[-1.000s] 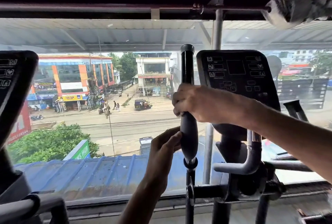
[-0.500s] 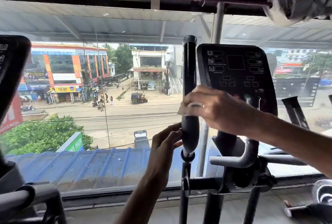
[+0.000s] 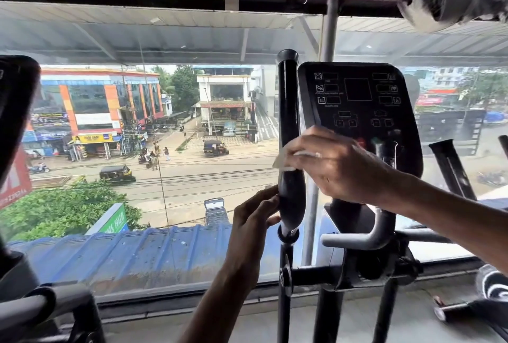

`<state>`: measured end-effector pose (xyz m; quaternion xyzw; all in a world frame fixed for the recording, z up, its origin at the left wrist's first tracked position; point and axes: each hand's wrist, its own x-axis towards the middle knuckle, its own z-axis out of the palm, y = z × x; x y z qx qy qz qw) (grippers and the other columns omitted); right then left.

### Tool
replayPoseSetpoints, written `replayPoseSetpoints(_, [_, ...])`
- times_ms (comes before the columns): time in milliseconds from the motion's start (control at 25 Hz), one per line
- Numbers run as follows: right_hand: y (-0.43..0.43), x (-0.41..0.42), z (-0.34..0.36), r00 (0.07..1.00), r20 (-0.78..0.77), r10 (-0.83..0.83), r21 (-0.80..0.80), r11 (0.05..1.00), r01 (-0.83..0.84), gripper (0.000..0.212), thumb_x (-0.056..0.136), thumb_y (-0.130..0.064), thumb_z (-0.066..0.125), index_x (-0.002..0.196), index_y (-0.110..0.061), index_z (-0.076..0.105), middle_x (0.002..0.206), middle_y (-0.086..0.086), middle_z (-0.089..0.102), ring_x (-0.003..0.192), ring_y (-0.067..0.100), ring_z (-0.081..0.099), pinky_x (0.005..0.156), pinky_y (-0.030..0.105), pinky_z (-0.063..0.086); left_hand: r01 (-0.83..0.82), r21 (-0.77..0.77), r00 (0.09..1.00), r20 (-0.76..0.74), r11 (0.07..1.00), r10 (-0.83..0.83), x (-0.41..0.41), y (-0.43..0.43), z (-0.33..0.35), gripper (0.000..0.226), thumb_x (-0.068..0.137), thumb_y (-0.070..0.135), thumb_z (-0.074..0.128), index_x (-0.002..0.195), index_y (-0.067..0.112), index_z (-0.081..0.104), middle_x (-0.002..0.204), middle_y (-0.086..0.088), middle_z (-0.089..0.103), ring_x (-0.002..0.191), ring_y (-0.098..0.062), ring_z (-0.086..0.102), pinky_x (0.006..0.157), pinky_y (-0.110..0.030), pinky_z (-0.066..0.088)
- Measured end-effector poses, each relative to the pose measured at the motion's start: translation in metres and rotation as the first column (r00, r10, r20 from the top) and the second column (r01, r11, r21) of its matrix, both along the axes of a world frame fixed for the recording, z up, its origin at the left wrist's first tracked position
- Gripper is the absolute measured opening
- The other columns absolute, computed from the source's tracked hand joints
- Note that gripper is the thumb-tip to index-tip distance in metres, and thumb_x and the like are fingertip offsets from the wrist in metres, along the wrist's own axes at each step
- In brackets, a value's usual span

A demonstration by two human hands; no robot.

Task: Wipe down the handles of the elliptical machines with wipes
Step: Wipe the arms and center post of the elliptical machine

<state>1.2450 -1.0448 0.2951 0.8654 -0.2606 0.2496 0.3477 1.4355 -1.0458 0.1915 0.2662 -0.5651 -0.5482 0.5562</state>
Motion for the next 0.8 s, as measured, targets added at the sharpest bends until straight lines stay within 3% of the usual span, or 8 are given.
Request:
replayPoseSetpoints(120, [0.007, 0.002, -0.014, 0.982, -0.184, 0.051, -0.004, 0.999, -0.052, 0.017, 0.097, 0.003, 0.064, 0.109, -0.002, 0.076, 0.107, 0.01, 0.072, 0.1, 0.027, 0.066, 0.086, 0.036, 0.059, 0.007, -0.006, 1.0, 0.004, 1.0, -0.007, 0.0, -0.001, -0.001, 0.037, 0.104, 0.004, 0.046, 0.11, 0.019, 0.079, 0.113, -0.003, 0.078, 0.115, -0.018, 0.07, 0.101, -0.042, 0.049])
replayPoseSetpoints(320, [-0.021, 0.006, 0.029, 0.995, 0.056, -0.082, -0.047, 0.995, 0.084, 0.025, 0.101, -0.007, 0.056, 0.11, -0.007, 0.079, 0.106, 0.006, 0.072, 0.1, 0.024, 0.062, 0.091, 0.035, 0.057, -0.016, -0.026, 1.0, 0.016, 1.0, 0.017, -0.003, -0.001, -0.005, 0.032, 0.094, 0.021, 0.055, 0.116, 0.022, 0.078, 0.117, -0.001, 0.077, 0.119, -0.018, 0.068, 0.105, -0.046, 0.047])
replayPoseSetpoints(480, [-0.018, 0.019, 0.022, 0.946, -0.313, -0.084, 0.037, 0.994, 0.1, 0.024, 0.085, 0.005, 0.072, 0.101, -0.012, 0.079, 0.105, 0.001, 0.07, 0.104, 0.021, 0.061, 0.089, 0.034, 0.056, -0.028, -0.029, 0.999, 0.023, 0.999, 0.029, -0.003, 0.001, -0.004, 0.035, 0.088, 0.026, 0.054, 0.114, 0.025, 0.078, 0.116, 0.0, 0.077, 0.118, -0.018, 0.069, 0.106, -0.047, 0.048])
replayPoseSetpoints(640, [-0.022, 0.012, 0.032, 0.982, -0.108, -0.156, -0.017, 0.988, 0.155, 0.027, 0.086, 0.004, 0.072, 0.109, -0.009, 0.079, 0.108, 0.005, 0.072, 0.104, 0.023, 0.061, 0.094, 0.038, 0.057, -0.036, -0.043, 0.999, 0.031, 0.998, 0.037, -0.003, 0.002, -0.003, 0.032, 0.098, 0.017, 0.051, 0.114, 0.026, 0.078, 0.113, -0.001, 0.078, 0.116, -0.016, 0.07, 0.105, -0.046, 0.047])
replayPoseSetpoints(760, [-0.017, 0.012, 0.017, 0.97, -0.221, -0.104, 0.015, 0.994, 0.111, 0.027, 0.087, 0.004, 0.073, 0.109, -0.01, 0.079, 0.109, 0.004, 0.072, 0.105, 0.022, 0.061, 0.092, 0.036, 0.057, -0.033, -0.042, 0.998, 0.045, 0.999, 0.035, -0.002, 0.003, -0.001, 0.038, 0.103, 0.005, 0.045, 0.117, 0.021, 0.076, 0.113, -0.002, 0.078, 0.115, -0.016, 0.07, 0.099, -0.041, 0.048])
replayPoseSetpoints(800, [-0.015, 0.012, 0.013, 0.977, -0.188, -0.096, 0.008, 0.995, 0.1, 0.027, 0.088, 0.004, 0.07, 0.11, -0.009, 0.079, 0.109, 0.004, 0.072, 0.106, 0.023, 0.062, 0.092, 0.036, 0.057, -0.032, -0.045, 0.998, 0.046, 0.998, 0.034, -0.003, 0.004, -0.001, 0.039, 0.101, 0.004, 0.045, 0.115, 0.022, 0.077, 0.112, -0.002, 0.079, 0.114, -0.017, 0.071, 0.097, -0.039, 0.048])
